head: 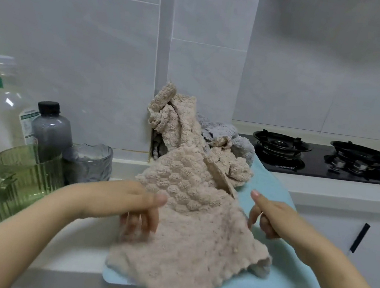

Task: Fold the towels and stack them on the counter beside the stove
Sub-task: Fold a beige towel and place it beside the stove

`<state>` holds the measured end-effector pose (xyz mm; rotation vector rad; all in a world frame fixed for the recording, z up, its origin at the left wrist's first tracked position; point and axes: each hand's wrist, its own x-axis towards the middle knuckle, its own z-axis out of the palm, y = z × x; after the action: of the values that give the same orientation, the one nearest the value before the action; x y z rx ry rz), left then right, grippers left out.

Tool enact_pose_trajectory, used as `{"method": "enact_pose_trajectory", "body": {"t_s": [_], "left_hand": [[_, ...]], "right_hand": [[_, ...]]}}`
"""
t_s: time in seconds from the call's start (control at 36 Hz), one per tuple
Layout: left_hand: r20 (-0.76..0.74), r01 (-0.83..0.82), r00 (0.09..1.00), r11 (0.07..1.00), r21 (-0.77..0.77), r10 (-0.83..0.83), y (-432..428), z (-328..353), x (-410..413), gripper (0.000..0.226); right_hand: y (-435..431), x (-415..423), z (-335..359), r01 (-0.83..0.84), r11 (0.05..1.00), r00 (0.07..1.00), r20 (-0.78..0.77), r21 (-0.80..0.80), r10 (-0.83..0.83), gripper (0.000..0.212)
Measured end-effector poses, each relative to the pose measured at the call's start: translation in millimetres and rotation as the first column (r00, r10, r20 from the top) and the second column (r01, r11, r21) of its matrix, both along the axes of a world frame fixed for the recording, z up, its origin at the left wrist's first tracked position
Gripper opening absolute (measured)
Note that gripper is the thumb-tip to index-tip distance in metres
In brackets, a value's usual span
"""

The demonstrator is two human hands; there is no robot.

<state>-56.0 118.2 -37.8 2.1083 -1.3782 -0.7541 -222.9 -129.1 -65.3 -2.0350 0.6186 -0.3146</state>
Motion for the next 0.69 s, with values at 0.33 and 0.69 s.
{"method": "enact_pose_trajectory", "body": {"t_s": [0.33,0.69], "left_hand": [[0.402,-0.433,0.635,0.735,-0.522,0.660,-67,-75,28,0.039],[-0.230,-0.699,0.707,0.612,-0.370,0.668,-70,-42,54,0.034]], "right_hand": [[-1,48,-27,0.098,0.978,0.994,-0.023,-0.185,-0.104,0.058],[-12,67,3,0.378,0.916,0.885,0.343,-0.135,-0.315,0.015]]}}
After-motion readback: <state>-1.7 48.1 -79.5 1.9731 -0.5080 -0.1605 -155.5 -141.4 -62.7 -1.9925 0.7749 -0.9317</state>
